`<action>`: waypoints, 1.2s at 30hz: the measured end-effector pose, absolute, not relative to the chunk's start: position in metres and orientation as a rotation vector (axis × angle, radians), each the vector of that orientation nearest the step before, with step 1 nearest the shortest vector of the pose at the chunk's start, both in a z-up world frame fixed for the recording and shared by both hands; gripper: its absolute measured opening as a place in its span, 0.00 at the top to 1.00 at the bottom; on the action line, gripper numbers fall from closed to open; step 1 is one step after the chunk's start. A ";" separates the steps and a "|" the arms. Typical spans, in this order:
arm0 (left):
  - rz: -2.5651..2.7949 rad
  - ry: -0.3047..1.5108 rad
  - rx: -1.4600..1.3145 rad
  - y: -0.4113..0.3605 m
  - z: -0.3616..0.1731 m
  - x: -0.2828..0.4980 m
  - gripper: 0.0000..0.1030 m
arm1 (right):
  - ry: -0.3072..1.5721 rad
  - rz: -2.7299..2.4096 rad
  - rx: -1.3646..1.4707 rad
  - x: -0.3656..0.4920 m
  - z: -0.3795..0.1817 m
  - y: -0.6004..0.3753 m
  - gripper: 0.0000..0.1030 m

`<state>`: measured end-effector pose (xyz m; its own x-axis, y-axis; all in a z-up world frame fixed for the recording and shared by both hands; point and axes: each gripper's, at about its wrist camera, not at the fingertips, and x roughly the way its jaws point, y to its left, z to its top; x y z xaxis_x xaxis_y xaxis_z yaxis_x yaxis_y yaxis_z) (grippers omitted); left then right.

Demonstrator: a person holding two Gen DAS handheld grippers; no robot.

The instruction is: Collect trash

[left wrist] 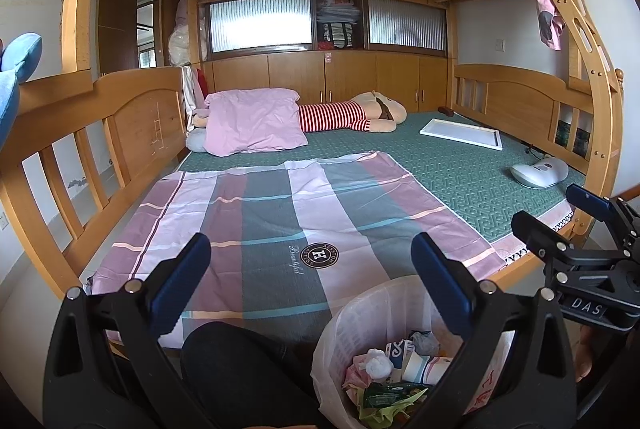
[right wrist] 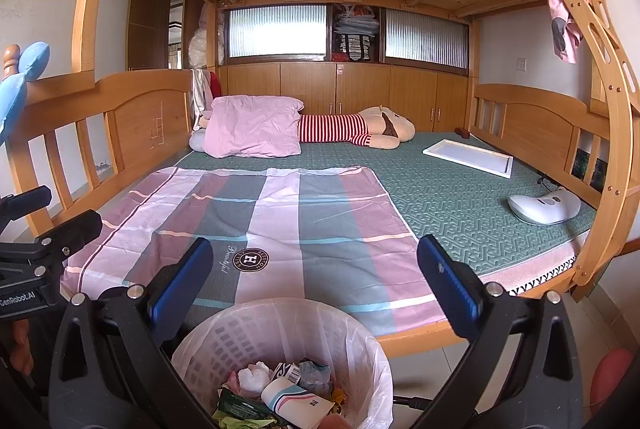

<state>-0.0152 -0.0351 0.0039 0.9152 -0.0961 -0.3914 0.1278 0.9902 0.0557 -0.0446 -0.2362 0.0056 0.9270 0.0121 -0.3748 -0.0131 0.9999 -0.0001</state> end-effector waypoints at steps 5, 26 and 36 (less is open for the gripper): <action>-0.122 0.403 0.085 -0.035 0.001 -0.015 0.03 | 0.384 0.014 -0.002 -0.044 0.006 -0.237 0.03; -0.127 0.413 0.084 -0.035 -0.004 -0.015 0.03 | 0.386 0.015 -0.006 -0.044 -0.001 -0.236 0.03; -0.137 0.418 0.084 -0.033 -0.005 -0.013 0.03 | 0.389 0.016 -0.008 -0.044 -0.001 -0.235 0.03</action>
<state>-0.0130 -0.0325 -0.0051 0.9048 -0.1153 -0.4098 0.1501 0.9872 0.0535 -0.0440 -0.2347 -0.0010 0.9253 0.0145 -0.3790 -0.0175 0.9998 -0.0045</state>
